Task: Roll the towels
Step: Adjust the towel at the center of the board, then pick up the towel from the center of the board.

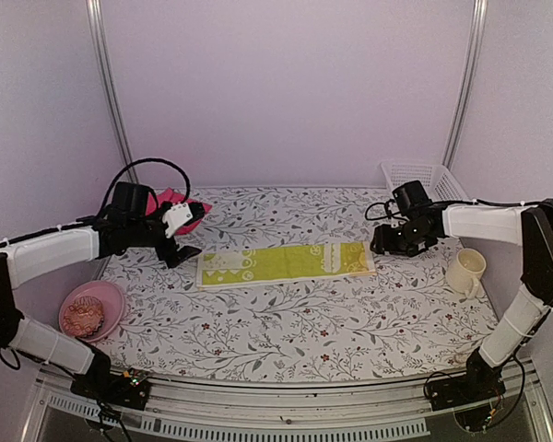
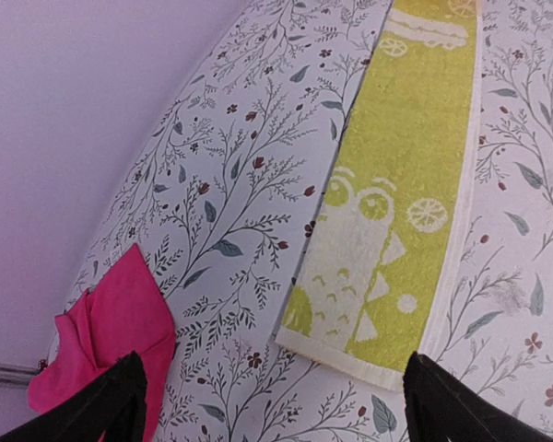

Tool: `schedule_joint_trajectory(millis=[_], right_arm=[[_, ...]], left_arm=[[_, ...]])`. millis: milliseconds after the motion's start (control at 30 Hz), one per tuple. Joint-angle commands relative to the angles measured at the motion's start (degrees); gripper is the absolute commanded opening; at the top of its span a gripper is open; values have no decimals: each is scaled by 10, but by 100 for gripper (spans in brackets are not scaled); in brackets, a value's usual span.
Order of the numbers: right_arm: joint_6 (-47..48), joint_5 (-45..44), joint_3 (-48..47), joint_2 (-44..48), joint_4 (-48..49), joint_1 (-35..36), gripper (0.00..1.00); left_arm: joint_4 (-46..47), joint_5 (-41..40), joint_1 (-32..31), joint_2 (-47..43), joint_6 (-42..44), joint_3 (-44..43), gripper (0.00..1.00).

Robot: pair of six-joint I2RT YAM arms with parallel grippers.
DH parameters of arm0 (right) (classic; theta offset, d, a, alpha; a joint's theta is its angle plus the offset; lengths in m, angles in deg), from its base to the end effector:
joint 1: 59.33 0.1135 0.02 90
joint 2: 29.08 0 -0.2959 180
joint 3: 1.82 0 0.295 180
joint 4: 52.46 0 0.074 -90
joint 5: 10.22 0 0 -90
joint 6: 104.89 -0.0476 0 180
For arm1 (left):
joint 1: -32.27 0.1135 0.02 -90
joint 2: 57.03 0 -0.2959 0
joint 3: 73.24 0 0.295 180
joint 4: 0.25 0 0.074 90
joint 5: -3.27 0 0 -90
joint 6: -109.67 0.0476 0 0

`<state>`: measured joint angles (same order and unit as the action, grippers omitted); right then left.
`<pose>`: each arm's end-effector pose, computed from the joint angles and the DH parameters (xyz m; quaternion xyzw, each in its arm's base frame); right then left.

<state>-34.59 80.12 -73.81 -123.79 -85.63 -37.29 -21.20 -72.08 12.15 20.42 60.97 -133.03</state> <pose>0.3564 0.1446 0.1938 -0.0204 0.9558 0.1071 0.2730 0.3063 -0.1250 0.2379 0.5040 0.7402 -0.0339 0.4438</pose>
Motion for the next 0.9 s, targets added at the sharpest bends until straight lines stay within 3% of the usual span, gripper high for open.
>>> schedule_joint_trajectory(millis=[0,367,867], right_arm=[[-21,16,11,-27,22,-3,62],[-47,14,-11,-113,45,-2,62],[-55,6,-41,-180,44,16,49]], left_arm=[[-31,52,31,-77,-11,60,97],[-45,105,67,-211,-12,123,97],[-10,95,75,-233,-20,145,97]])
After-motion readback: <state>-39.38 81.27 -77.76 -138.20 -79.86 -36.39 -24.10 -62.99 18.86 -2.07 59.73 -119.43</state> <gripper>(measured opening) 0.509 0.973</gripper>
